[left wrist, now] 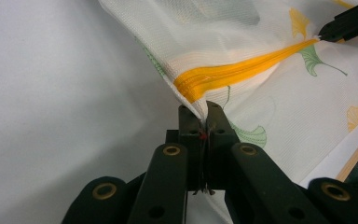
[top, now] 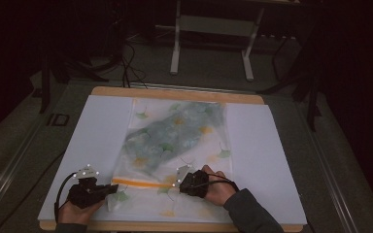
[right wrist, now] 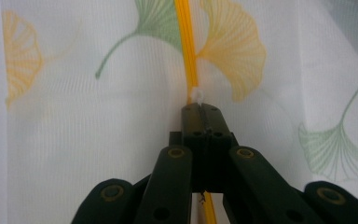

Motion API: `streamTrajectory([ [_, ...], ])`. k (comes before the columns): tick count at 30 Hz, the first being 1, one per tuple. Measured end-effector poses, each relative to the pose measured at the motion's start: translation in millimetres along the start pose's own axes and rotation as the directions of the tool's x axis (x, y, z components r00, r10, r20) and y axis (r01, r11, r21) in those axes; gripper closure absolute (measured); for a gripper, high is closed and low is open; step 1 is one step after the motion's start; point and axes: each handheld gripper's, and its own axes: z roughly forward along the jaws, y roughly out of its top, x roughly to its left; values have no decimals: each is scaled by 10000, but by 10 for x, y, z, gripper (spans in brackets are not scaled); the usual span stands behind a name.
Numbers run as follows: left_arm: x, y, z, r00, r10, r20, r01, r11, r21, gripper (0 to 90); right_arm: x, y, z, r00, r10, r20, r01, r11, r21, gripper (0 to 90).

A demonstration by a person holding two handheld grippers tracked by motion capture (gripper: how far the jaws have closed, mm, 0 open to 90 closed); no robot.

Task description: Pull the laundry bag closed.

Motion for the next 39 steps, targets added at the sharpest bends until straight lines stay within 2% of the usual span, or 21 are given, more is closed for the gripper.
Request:
streamTrajectory([
  [8, 3, -4, -2, 10000, 20, 27, -20, 10000, 5, 880, -3, -145, -73, 9998, -114, 185, 109, 9996, 278, 900],
  [18, 2, -7, 1, 10000, -8, 20, 8, 10000, 0, 880, -33, -405, -185, 9992, 97, 399, -119, 9985, 539, 900],
  [27, 7, -11, 2, 10000, -35, 21, 35, 10000, 24, 880, -76, -749, -332, 9969, 303, 722, -370, 9949, 939, 900],
  [36, 15, -22, 13, 9999, -98, 58, 98, 9999, 132, 882, -86, -1122, -548, 9895, 672, 1280, -837, 9882, 1281, 900],
  [39, 11, -26, 30, 9999, -74, 152, 71, 9998, 207, 881, -106, -1269, -633, 9863, 1025, 1294, -1160, 9880, 1016, 900],
])
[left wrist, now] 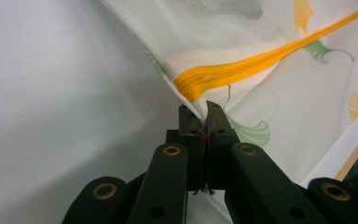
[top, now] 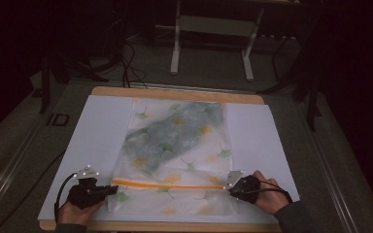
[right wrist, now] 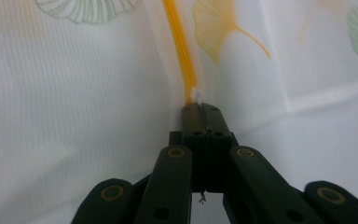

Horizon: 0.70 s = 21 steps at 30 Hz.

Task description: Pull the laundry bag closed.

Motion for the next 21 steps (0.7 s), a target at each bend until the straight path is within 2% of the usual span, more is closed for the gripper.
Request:
streamTrajectory([
  [4, -20, -1, 20, 10000, 82, 16, -82, 10000, 42, 876, 16, -81, -11, 9998, 197, -37, -197, 9998, -94, 900],
  [6, -9, -17, 5, 10000, 27, -37, -27, 10000, -82, 793, -1, -102, -18, 9987, 504, -73, -506, 9982, -317, 890],
  [7, 3, -28, -14, 10000, -38, -50, 38, 9999, -158, 727, -15, -116, -20, 9978, 650, -108, -654, 9969, -441, 842],
  [9, 31, -48, -57, 9998, -174, -82, 170, 9987, -476, 656, -46, -150, -27, 9943, 1059, -150, -1067, 9919, -697, 748],
  [11, 57, -63, -99, 9994, -333, -94, 325, 9964, -781, 618, -96, -205, -43, 9854, 1561, -679, -1633, 9796, -1169, 701],
  [12, 65, -67, -111, 9992, -363, -139, 350, 9956, -864, 603, -118, -235, -52, 9782, 1884, -875, -1996, 9689, -1461, 680],
  [13, 74, -71, -127, 9991, -344, -244, 319, 9948, -962, 594, -133, -252, -54, 9745, 2020, -980, -2158, 9630, -1612, 660],
  [15, 75, -77, -146, 9981, -412, -466, 353, 9920, -1215, 580, -156, -294, -51, 9616, 2486, -1167, -2674, 9442, -1924, 622],
  [16, 78, -77, -155, 9965, -461, -703, 364, 9903, -1339, 572, -165, -308, -48, 9578, 2609, -1204, -2809, 9385, -2008, 607],
  [17, 84, -76, -161, 9944, -519, -917, 384, 9889, -1436, 564, -176, -331, -42, 9498, 2853, -1282, -3075, 9264, -2173, 586],
  [19, 101, -75, -169, 9869, -726, -1438, 477, 9844, -1695, 554, -207, -374, -24, 9286, 3332, -1635, -3653, 8982, -2445, 538],
  [20, 107, -74, -167, 9814, -813, -1739, 492, 9822, -1814, 552, -218, -398, -14, 9172, 3553, -1801, -3927, 8824, -2591, 526],
  [21, 114, -69, -160, 9733, -800, -2152, 401, 9822, -1835, 549, -231, -420, 2, 9061, 3808, -1844, -4194, 8656, -2735, 510],
])
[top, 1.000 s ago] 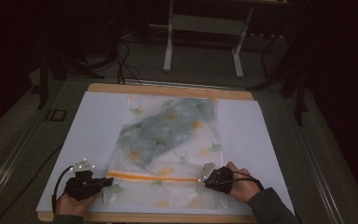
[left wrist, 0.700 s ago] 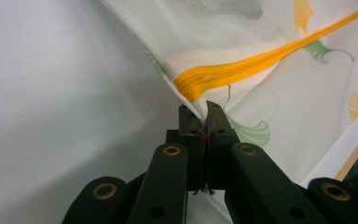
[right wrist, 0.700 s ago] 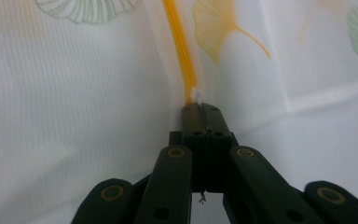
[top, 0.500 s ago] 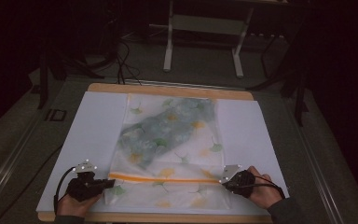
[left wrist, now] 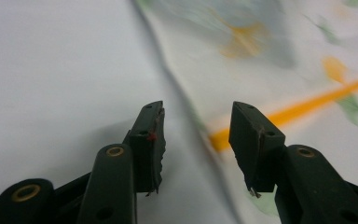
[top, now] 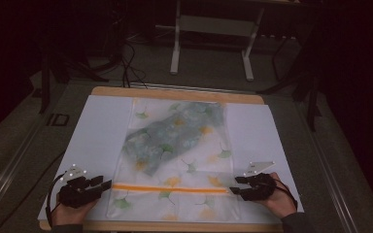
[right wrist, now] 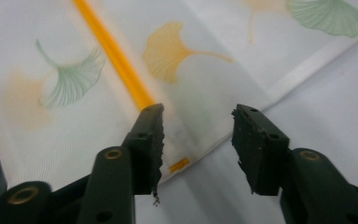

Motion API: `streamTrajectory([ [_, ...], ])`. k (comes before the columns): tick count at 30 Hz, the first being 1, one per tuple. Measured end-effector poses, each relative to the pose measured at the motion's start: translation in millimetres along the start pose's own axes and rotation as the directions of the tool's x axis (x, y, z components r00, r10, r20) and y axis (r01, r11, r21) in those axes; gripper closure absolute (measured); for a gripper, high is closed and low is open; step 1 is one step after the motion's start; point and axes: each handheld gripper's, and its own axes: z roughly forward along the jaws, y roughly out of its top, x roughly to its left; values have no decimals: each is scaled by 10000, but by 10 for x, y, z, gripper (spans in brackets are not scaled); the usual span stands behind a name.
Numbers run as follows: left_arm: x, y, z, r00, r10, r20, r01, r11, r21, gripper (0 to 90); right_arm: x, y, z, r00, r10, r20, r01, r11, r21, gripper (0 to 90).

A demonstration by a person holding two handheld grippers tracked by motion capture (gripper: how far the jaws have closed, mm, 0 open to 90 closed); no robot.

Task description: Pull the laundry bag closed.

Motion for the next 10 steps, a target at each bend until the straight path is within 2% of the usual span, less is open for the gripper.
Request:
streamTrajectory([
  [2, 11, 4, 40, 9977, 61, -668, -67, 9999, -86, 544, -40, -33, 18, 9984, 508, 240, -504, 9986, -162, 496],
  [3, 16, 9, 59, 9953, 98, -965, -102, 9999, -32, 533, -67, -59, 31, 9954, 814, 510, -801, 9964, -268, 478],
  [4, 18, 16, 88, 9886, 143, -1496, -144, 9999, 9, 514, -85, -77, 42, 9929, 988, 668, -965, 9947, -364, 468],
  [5, 20, 20, 102, 9843, 94, -1762, -93, 10000, 11, 504, -109, -111, 51, 9859, 1286, 1067, -1232, 9908, -561, 467],
  [6, 23, 22, 111, 9826, 35, -1854, -39, 10000, -19, 502, -127, -141, 55, 9774, 1603, 1377, -1492, 9849, -875, 467],
  [7, 27, 25, 122, 9807, 11, -1955, -17, 10000, -30, 496, -144, -165, 56, 9707, 1842, 1545, -1678, 9793, -1131, 467],
  [9, 28, 36, 161, 9754, 188, -2194, -195, 9998, -10, 472, -188, -217, 63, 9502, 2438, 1939, -2121, 9623, -1704, 455],
  [10, 32, 41, 185, 9743, 328, -2226, -335, 9994, 10, 461, -194, -222, 66, 9431, 2450, 2248, -2103, 9632, -1673, 454],
])
